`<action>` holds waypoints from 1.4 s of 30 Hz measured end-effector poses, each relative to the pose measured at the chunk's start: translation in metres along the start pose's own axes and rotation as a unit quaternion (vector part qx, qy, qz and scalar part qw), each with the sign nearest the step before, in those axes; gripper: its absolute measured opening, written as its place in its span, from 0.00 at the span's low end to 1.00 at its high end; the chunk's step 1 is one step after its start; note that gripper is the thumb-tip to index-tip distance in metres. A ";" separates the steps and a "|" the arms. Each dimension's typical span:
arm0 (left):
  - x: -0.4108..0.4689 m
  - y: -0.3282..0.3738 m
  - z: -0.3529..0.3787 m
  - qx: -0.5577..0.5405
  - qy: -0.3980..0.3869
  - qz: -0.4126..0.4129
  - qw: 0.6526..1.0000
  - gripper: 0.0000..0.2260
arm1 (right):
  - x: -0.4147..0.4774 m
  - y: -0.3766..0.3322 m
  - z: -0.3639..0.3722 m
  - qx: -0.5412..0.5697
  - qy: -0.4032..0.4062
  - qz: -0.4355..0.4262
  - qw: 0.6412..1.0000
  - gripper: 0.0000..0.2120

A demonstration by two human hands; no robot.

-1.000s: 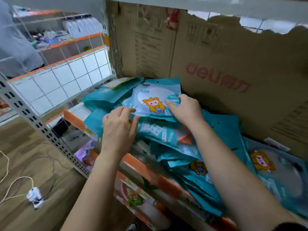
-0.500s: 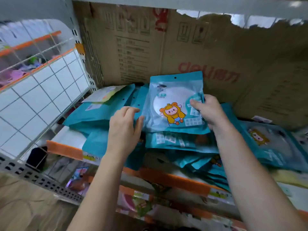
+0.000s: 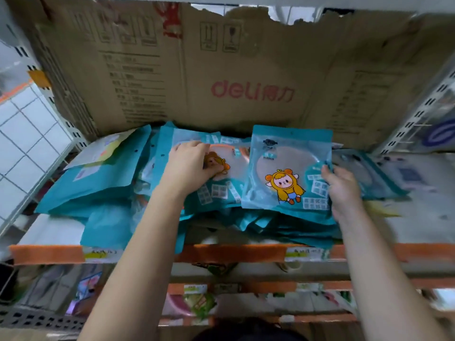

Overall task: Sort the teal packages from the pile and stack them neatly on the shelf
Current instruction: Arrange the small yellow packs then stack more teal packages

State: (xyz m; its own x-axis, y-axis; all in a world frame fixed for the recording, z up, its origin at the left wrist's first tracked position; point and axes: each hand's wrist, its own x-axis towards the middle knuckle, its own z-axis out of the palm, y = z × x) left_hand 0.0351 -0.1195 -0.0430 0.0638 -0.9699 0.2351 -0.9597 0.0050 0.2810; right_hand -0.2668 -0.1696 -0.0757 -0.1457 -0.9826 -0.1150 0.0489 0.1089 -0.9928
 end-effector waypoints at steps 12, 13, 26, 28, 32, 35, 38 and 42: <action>0.045 0.010 0.008 0.144 -0.082 -0.055 0.985 0.29 | -0.013 0.010 -0.021 -0.008 0.018 -0.009 1.000 0.07; 0.046 0.009 0.005 0.134 -0.090 -0.064 0.985 0.28 | -0.013 0.010 -0.022 -0.011 0.018 -0.008 1.000 0.06; 0.023 0.002 -0.007 -0.089 -0.024 -0.094 0.991 0.14 | -0.016 0.022 -0.038 0.042 0.034 0.024 0.998 0.08; 0.016 0.008 -0.005 -0.206 -0.006 -0.118 0.971 0.18 | -0.015 0.023 -0.043 0.059 0.047 0.019 0.997 0.08; 0.004 0.035 0.001 -0.369 0.047 -0.136 0.918 0.17 | -0.017 0.025 -0.059 0.092 0.048 0.008 0.995 0.08; -0.005 0.066 0.013 -0.444 0.066 -0.136 0.883 0.12 | -0.019 0.022 -0.083 0.109 0.068 0.009 0.992 0.08; -0.013 0.099 0.029 -0.512 0.071 -0.129 0.846 0.07 | -0.021 0.020 -0.118 0.118 0.085 0.019 0.989 0.07; -0.021 0.154 0.053 -0.578 0.092 -0.145 0.798 0.08 | -0.027 0.024 -0.173 0.094 0.100 0.018 0.990 0.09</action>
State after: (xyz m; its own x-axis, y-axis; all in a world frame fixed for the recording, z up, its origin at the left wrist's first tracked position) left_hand -0.1286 -0.1110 -0.0542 0.3791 -0.9192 0.1065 -0.0104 0.1109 0.9938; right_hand -0.4329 -0.1140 -0.1015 -0.3329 -0.9269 -0.1735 0.2384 0.0953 -0.9665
